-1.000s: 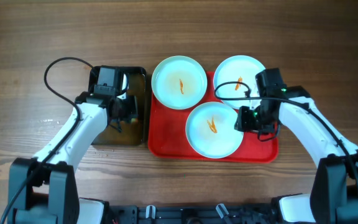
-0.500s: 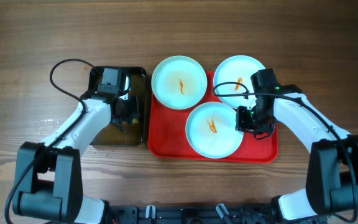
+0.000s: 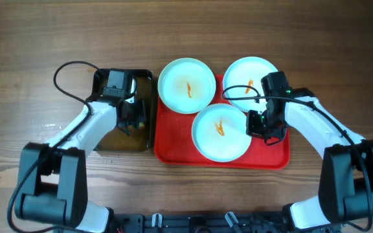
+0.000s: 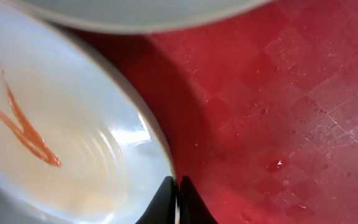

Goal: Clean dirty plates on tray and stack at the side
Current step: 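Scrub the front plate with the held sponge using the left gripper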

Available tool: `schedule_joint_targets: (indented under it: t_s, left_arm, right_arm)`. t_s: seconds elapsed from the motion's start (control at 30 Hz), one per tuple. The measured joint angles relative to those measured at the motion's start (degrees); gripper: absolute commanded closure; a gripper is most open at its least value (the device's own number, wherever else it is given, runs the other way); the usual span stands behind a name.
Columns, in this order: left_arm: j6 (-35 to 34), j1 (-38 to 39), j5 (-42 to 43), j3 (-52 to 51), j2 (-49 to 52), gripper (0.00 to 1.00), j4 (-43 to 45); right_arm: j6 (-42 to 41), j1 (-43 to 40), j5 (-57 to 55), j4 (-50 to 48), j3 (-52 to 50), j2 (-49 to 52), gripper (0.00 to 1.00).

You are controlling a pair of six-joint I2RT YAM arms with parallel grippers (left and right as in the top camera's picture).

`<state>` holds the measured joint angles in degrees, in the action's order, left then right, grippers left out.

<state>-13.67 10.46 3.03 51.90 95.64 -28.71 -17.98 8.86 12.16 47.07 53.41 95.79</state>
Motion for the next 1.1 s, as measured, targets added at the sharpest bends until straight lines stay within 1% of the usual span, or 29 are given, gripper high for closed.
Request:
schedule_joint_targets:
  t_s: [0.2,0.23,0.27,0.33,0.53,0.6,0.7,0.73,0.77,0.8,0.83,0.9,0.93,1.03,1.1]
  left_arm:
    - [0.0,0.0,0.0,0.0,-12.6,0.96,-3.6]
    - [0.0,0.0,0.1,0.0,-13.6,0.96,-4.4]
    - [0.0,0.0,0.3,0.0,-13.9,0.96,-5.1]
    - [0.0,0.0,2.0,0.0,-13.9,0.96,-6.3]
    - [0.0,0.0,6.3,0.0,-13.9,0.96,-6.3]
    - [0.0,0.0,6.6,0.0,-13.9,0.96,-6.3]
    - [0.0,0.1,7.3,0.0,-13.9,0.96,-6.3]
    - [0.0,0.1,7.6,0.0,-13.9,0.96,-6.3]
    - [0.0,0.3,8.0,0.0,-13.9,0.96,-6.2]
    - [0.0,1.0,8.5,0.0,-13.9,0.96,-6.0]
    - [0.0,1.6,8.8,0.0,-13.9,0.96,-5.9]
    - [0.0,3.6,9.0,0.0,-13.9,0.96,-5.2]
    - [0.0,5.4,9.1,0.0,-13.9,0.96,-4.5]
    - [-1.1,9.5,9.4,0.0,-13.6,0.96,-1.4]
    - [-3.4,12.4,9.6,0.0,-12.4,0.96,1.4]
  right_arm:
    - [0.0,0.0,0.0,0.0,0.0,0.0,0.96]
    - [0.0,0.2,0.0,0.0,0.0,0.0,0.94]
    - [0.0,0.5,-0.1,0.0,0.0,0.0,0.89]
    - [-0.2,1.8,-0.2,0.0,0.0,0.0,0.88]
    - [-1.0,4.6,-0.2,-1.7,0.0,0.0,0.87]
    - [-1.7,4.6,-0.2,-1.8,0.0,0.0,0.83]
    - [-2.4,4.7,-0.2,-2.0,0.0,0.0,0.82]
    - [-2.4,4.7,-0.2,-2.2,0.0,0.0,0.78]
    - [-2.4,4.7,-0.2,-2.4,0.0,0.0,0.78]
    - [-2.7,4.7,-0.2,-2.4,0.0,0.1,0.80]
    - [-2.6,4.7,-0.2,-2.4,0.0,0.4,0.85]
    - [-2.9,4.7,-0.2,-2.9,0.0,1.7,0.94]
    - [-3.0,4.8,-0.2,-3.5,0.0,2.5,0.96]
    - [-3.0,4.9,0.5,-3.9,0.0,2.8,0.96]
    - [-3.0,5.0,0.8,-3.9,0.0,2.8,0.96]
